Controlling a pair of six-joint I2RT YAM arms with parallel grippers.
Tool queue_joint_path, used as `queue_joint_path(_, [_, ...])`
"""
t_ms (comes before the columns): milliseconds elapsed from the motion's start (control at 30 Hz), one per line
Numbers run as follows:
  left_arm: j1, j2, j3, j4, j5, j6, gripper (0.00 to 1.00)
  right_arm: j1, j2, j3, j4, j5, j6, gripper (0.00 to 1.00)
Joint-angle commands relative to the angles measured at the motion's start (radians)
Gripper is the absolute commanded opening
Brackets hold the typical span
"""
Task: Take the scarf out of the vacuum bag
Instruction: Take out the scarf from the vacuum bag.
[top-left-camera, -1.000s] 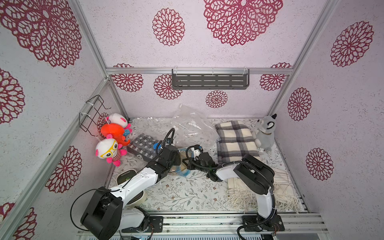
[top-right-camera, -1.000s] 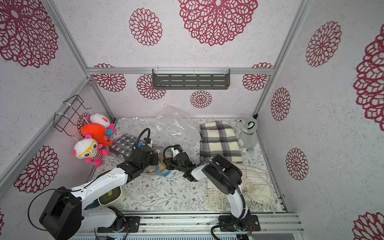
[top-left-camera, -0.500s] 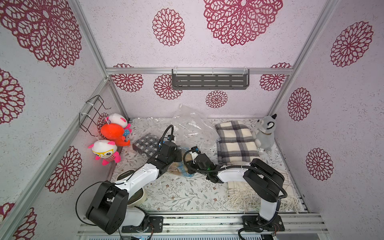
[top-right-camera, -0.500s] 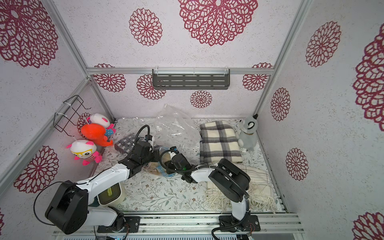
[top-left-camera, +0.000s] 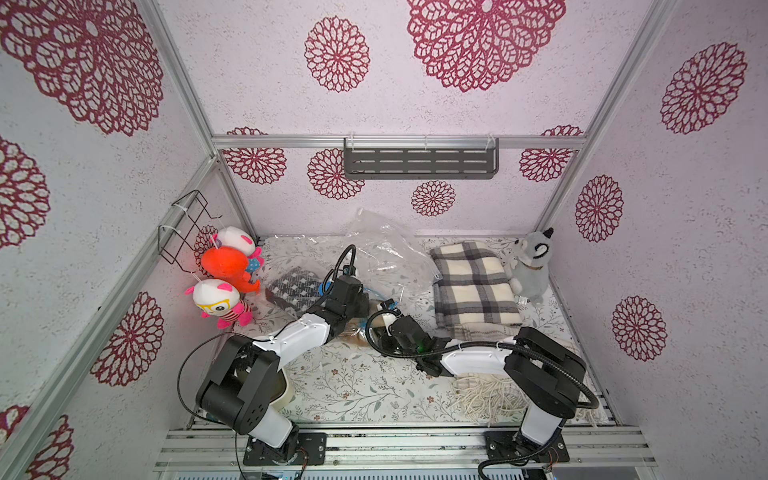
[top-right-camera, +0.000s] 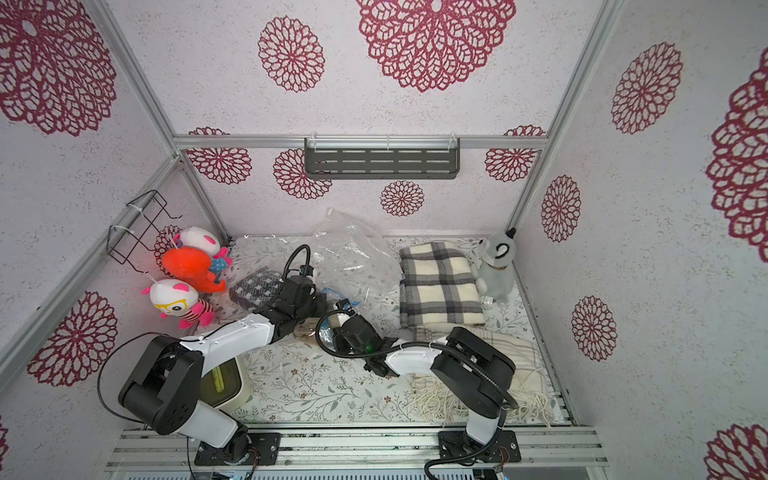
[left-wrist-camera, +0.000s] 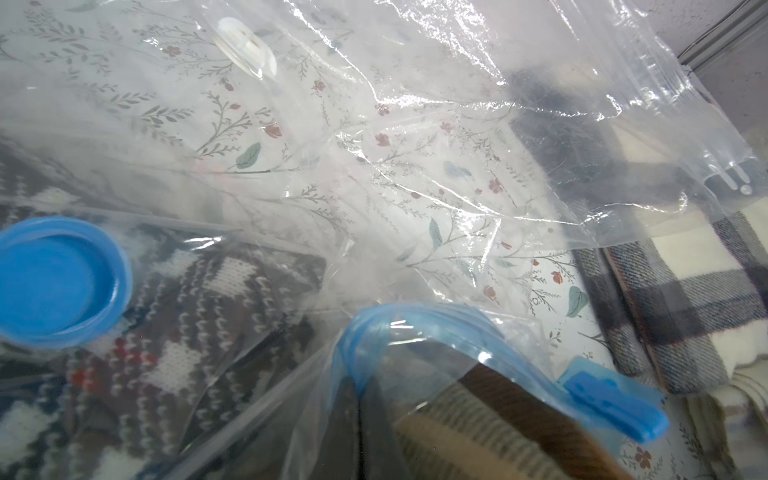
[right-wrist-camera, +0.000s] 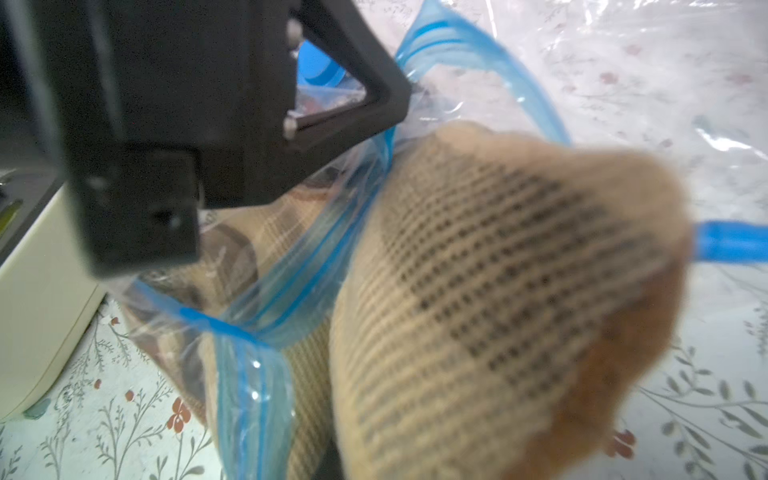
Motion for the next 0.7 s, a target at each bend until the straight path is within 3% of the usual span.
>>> queue_joint_path(0, [0.026,-0.02,-0.037,0.017,-0.06,0.002,0.0,-0.015,-0.11,-0.022,0.043,0.001,-0.032,0.0])
queue_joint_path(67, [0.026,-0.043,-0.058,0.018,-0.047,-0.006,0.0,-0.04,-0.139,-0.044,0.055,-0.042,-0.017,0.0])
queue_joint_path(167, [0.021,-0.088,-0.093,0.017,-0.029,-0.012,0.0,-0.143,-0.145,-0.098,0.193,-0.289,0.088,0.0])
queue_joint_path(433, [-0.027,-0.19,-0.187,0.022,-0.032,-0.029,0.0,-0.232,-0.157,-0.108,0.154,-0.292,0.111,0.0])
queue_joint_path(567, [-0.027,-0.143,-0.191,0.023,-0.126,-0.003,0.0,-0.265,-0.264,-0.208,0.211,-0.319,0.168,0.0])
queue_joint_path(667, [-0.022,-0.082,-0.185,0.038,-0.126,0.002,0.0,-0.279,-0.334,-0.249,0.201,-0.331,0.18,0.0])
